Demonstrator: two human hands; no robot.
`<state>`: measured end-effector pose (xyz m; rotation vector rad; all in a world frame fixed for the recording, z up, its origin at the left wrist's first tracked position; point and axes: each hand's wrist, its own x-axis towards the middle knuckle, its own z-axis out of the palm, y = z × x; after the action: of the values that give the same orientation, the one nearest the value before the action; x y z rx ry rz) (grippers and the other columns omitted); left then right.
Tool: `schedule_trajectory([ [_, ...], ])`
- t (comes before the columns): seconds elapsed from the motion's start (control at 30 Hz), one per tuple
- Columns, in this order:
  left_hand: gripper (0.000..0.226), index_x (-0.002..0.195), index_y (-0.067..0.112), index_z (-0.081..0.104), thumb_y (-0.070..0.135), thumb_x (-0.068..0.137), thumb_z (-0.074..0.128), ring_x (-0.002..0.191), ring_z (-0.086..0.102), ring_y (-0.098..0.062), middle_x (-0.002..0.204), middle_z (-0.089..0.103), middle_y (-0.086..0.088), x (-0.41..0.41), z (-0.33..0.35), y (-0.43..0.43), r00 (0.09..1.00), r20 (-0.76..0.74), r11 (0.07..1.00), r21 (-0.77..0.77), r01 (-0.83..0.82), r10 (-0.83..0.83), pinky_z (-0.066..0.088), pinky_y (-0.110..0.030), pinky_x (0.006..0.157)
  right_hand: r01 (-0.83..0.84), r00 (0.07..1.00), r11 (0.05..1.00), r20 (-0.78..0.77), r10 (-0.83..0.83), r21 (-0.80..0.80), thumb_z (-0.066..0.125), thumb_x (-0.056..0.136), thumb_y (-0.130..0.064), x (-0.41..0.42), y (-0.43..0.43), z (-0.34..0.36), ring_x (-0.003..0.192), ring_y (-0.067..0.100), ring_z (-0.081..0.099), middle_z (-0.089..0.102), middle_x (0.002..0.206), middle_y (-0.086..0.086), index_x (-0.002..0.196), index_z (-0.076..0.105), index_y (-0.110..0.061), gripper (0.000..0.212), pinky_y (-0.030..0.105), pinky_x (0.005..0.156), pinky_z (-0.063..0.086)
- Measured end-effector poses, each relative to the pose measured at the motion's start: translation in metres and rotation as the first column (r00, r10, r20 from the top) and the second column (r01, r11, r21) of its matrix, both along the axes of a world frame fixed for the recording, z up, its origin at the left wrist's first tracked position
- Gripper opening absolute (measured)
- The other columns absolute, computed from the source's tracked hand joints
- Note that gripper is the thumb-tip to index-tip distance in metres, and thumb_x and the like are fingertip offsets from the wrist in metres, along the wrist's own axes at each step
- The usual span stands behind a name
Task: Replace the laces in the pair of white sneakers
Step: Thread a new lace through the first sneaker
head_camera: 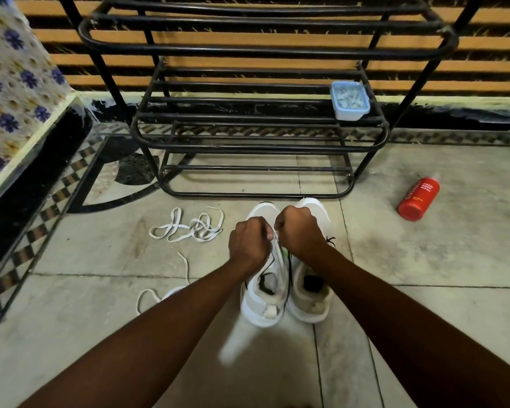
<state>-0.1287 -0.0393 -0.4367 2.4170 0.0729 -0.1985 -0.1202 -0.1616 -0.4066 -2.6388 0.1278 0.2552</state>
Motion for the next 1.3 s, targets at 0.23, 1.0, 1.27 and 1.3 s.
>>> schedule_trajectory([
  [0.23,0.03,0.066,0.021,0.071,-0.002,0.075,0.054,0.08,0.069,-0.019,0.072,0.071,0.007,0.004,0.001,0.002,0.997,-0.022,0.989,-0.121,-0.081,0.079,0.057,-0.037,0.077,-0.242,0.97,0.943,-0.036,0.24,-0.227,0.053,0.092,-0.009,0.006,0.002,0.008,0.105,0.04,0.061,0.061,0.113,0.018,0.114,0.063,-0.007,0.025,0.04,0.089,0.051],
  [1.0,0.009,0.083,0.022,0.075,0.014,0.082,0.079,0.079,0.07,-0.006,0.078,0.073,0.012,0.006,-0.022,0.014,0.999,0.051,0.983,-0.185,0.02,-0.011,0.053,-0.027,0.074,0.216,0.861,0.103,-0.14,-0.488,0.971,0.03,0.094,0.013,0.007,-0.052,0.031,0.049,0.019,0.051,0.06,0.078,0.019,0.083,0.045,-0.008,0.028,0.025,0.046,0.04],
  [1.27,0.01,0.079,0.024,0.074,0.017,0.082,0.08,0.074,0.068,-0.002,0.073,0.072,0.015,0.007,-0.027,0.015,0.998,0.061,0.982,-0.187,0.02,-0.009,0.051,-0.023,0.069,-0.554,0.75,0.609,-0.023,0.661,-0.568,0.057,0.092,-0.015,0.001,-0.087,0.025,0.103,0.032,0.055,0.063,0.101,0.013,0.098,0.067,-0.007,0.015,0.039,0.086,0.049],
  [1.3,0.01,0.079,0.024,0.074,0.017,0.082,0.08,0.074,0.068,-0.003,0.073,0.072,0.014,0.008,-0.028,0.016,0.998,0.06,0.982,-0.186,0.024,-0.013,0.052,-0.024,0.069,-0.476,0.774,0.649,0.068,0.63,-0.594,0.059,0.088,-0.01,0.001,-0.09,0.026,0.101,0.033,0.055,0.062,0.098,0.013,0.094,0.068,-0.005,0.012,0.041,0.079,0.051],
])
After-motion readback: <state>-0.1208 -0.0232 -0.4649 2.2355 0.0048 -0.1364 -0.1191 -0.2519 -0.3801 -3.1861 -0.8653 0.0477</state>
